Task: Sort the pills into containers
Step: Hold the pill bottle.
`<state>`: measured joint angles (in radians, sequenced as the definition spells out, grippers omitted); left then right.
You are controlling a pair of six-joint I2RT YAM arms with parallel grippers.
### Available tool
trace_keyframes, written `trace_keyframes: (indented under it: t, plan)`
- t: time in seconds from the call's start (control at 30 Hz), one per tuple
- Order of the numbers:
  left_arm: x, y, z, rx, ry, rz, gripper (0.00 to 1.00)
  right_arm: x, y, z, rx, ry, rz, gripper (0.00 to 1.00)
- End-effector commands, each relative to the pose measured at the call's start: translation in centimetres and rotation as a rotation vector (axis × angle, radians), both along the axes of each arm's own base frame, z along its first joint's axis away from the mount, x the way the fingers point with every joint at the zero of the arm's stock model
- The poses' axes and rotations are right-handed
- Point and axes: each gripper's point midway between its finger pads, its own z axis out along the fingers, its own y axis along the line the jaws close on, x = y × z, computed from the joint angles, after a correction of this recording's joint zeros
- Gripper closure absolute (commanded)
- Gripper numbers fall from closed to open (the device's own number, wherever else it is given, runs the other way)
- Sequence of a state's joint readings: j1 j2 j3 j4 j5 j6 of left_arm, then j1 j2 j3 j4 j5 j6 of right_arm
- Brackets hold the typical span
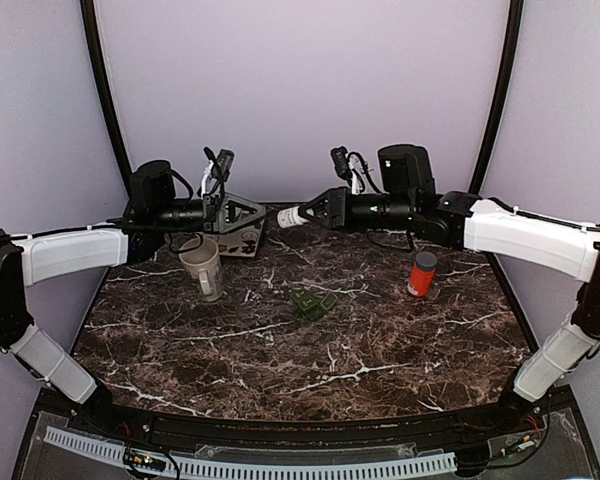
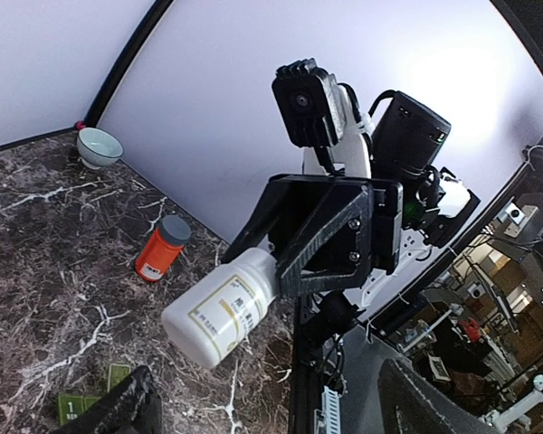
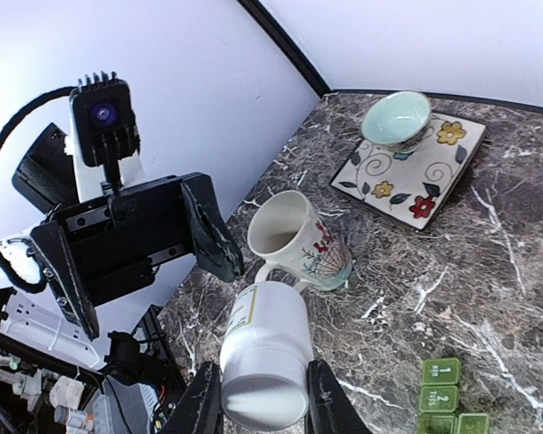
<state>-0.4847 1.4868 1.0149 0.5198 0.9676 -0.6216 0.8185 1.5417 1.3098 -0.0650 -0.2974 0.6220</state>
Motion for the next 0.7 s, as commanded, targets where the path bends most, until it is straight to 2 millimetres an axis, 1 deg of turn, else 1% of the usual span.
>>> trace_keyframes:
  t: [0.0, 0.03, 0.1, 0.23, 0.47, 0.67]
  plan:
    - [-1.1, 0.0, 0.1, -0.037, 0.010, -0.096, 0.18, -0.9, 2.5, 3.1, 0.134, -0.054, 0.120, 0.97]
    - [-1.0, 0.0, -0.1, -0.034, 0.014, -0.095, 0.18, -1.1, 2.6, 3.5, 0.150, -0.056, 0.131, 0.97]
    - [-0.6, 0.2, -0.5, -0.031, 0.021, -0.082, 0.18, -0.9, 3.4, 2.8, 0.150, -0.039, 0.149, 0.97]
    - [0.2, 0.8, -0.8, -0.033, 0.029, -0.056, 0.17, -1.1, 3.9, 2.8, 0.166, -0.031, 0.172, 0.97]
    - [0.4, 0.8, -1.0, -0.041, 0.037, -0.071, 0.17, -1.4, 4.8, 2.6, 0.196, -0.008, 0.211, 0.97]
    - [0.3, 0.9, -1.1, -0.047, 0.037, -0.074, 0.17, -1.6, 5.3, 2.8, 0.219, 0.000, 0.233, 0.97]
